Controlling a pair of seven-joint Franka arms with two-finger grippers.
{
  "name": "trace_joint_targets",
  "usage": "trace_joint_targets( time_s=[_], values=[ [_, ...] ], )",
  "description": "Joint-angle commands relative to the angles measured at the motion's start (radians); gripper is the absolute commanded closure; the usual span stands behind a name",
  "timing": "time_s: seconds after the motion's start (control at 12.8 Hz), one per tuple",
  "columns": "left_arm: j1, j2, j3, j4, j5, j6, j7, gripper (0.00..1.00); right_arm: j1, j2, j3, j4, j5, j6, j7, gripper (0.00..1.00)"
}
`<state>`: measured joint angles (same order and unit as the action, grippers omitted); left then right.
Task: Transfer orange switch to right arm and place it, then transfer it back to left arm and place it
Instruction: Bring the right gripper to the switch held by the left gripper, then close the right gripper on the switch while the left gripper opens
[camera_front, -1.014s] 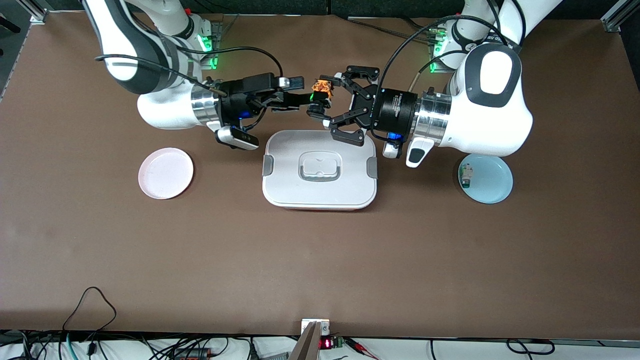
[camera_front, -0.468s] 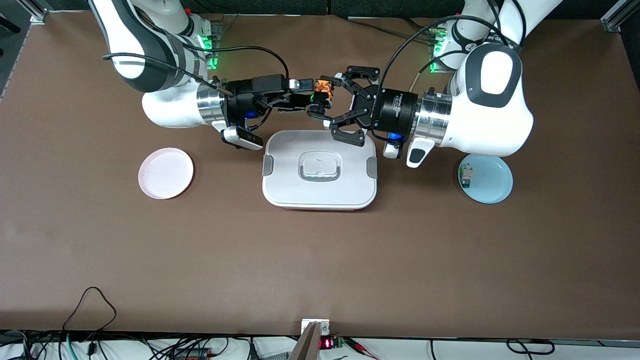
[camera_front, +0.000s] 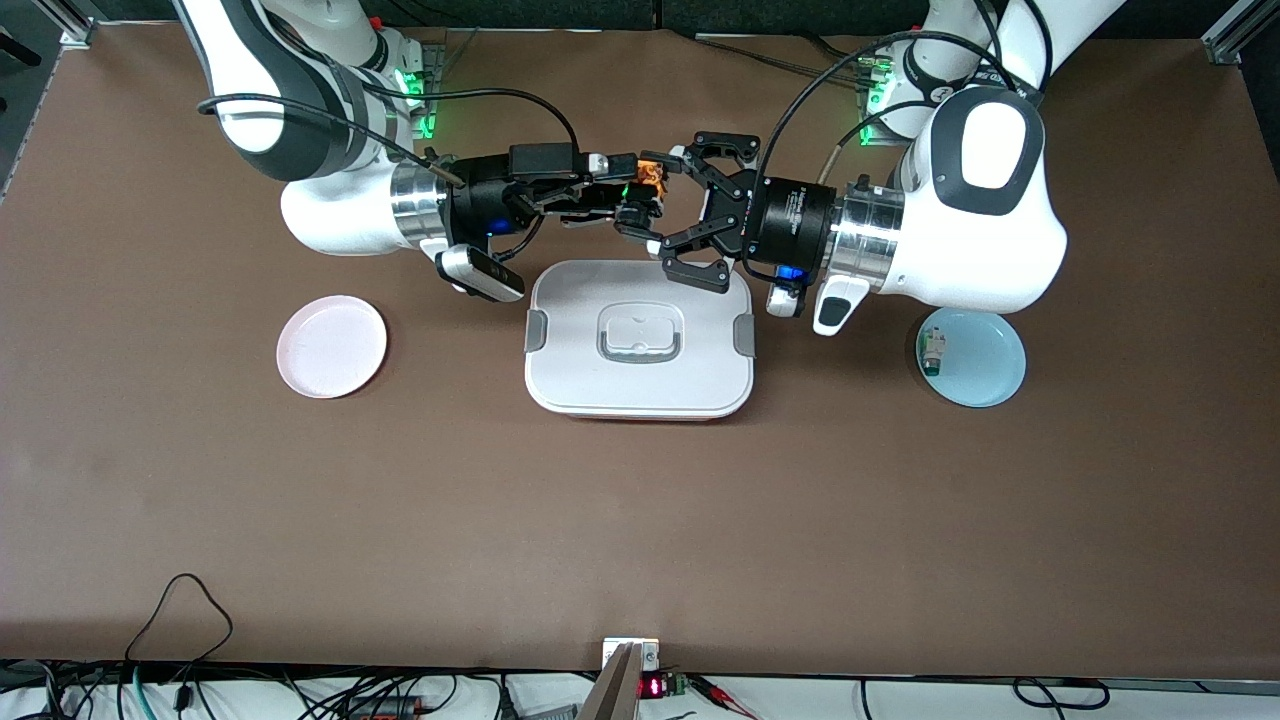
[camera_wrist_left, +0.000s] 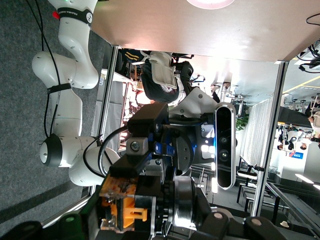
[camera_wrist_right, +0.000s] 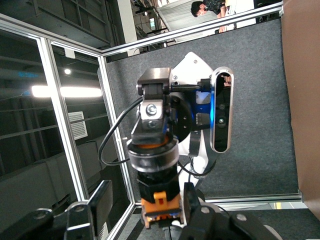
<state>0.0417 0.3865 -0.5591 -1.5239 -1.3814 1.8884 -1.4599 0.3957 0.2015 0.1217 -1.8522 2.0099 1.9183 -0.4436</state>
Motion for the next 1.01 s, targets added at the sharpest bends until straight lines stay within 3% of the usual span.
trace_joint_targets(
  time_s=[0.0, 0.23, 0.78, 0.94],
  values=[
    [-0.002, 0.011, -0.001, 0.024, -0.022, 0.0, -0.013, 0.82, 0.003, 0.027, 0.004, 0.027, 0.017, 0.011, -0.021, 0.4],
    [-0.002, 0.011, -0.001, 0.024, -0.022, 0.0, -0.013, 0.82, 0.002, 0.032, 0.004, 0.027, 0.016, 0.011, -0.107, 0.74],
    [-0.002, 0.011, -0.001, 0.024, -0.022, 0.0, -0.013, 0.81, -0.004, 0.044, 0.004, 0.028, 0.012, 0.01, -0.116, 0.79],
    [-0.002, 0.011, -0.001, 0.024, -0.015, 0.0, -0.011, 0.77, -0.004, 0.044, 0.004, 0.028, 0.012, 0.01, -0.125, 0.79]
  ],
)
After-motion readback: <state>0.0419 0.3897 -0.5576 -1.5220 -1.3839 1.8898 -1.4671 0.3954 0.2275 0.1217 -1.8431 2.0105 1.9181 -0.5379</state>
